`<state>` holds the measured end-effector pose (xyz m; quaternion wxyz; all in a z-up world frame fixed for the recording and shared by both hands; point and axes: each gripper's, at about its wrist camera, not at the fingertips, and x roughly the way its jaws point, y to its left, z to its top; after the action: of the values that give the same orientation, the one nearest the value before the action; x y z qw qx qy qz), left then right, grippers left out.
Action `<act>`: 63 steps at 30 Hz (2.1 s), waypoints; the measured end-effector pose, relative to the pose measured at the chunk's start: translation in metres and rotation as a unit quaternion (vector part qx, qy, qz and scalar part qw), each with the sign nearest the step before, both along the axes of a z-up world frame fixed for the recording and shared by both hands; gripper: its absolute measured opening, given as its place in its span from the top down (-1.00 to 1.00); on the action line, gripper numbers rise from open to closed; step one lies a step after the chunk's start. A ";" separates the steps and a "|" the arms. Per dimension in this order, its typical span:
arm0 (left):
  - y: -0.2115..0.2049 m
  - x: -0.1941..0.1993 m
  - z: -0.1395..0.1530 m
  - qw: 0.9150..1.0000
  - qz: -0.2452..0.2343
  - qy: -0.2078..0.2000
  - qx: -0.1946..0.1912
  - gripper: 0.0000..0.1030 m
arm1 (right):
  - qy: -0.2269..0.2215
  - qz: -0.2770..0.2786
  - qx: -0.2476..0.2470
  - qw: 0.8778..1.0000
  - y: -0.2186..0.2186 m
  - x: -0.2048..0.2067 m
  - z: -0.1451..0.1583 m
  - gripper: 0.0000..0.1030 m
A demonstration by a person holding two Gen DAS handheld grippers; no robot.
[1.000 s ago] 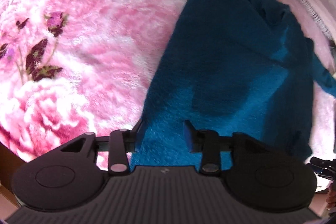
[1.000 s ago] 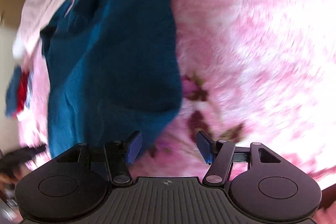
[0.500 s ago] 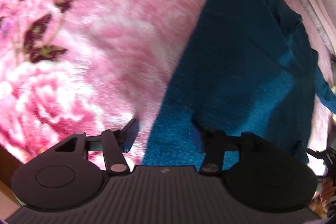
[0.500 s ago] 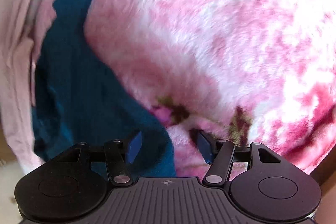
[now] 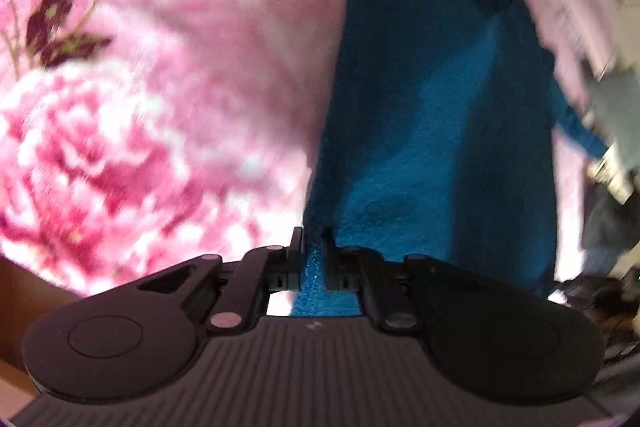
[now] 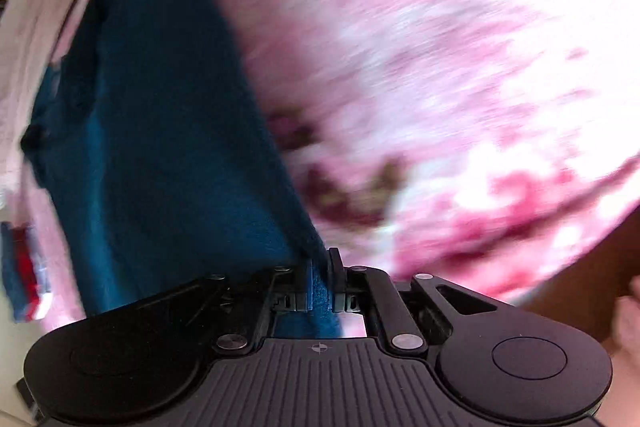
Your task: Fold clothes
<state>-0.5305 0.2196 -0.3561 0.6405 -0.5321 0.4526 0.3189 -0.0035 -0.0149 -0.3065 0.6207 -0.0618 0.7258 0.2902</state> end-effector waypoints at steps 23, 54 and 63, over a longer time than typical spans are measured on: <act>0.144 0.192 -0.002 0.980 -0.114 -0.037 0.157 0.75 | -0.252 0.327 0.137 0.900 0.201 -0.012 -0.009 0.32; 0.263 0.282 -0.019 0.972 -0.009 -0.053 0.228 0.75 | -0.209 0.001 0.179 0.962 0.272 0.168 -0.054 0.36; 0.212 0.252 -0.001 0.981 0.062 -0.049 0.180 0.75 | -0.229 -0.282 0.149 0.920 0.055 0.254 -0.042 -0.09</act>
<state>-0.2784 0.4319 -0.3571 0.7263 -0.4502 0.3220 0.4075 0.2501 0.0406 -0.3482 0.8283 0.1737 0.4994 0.1855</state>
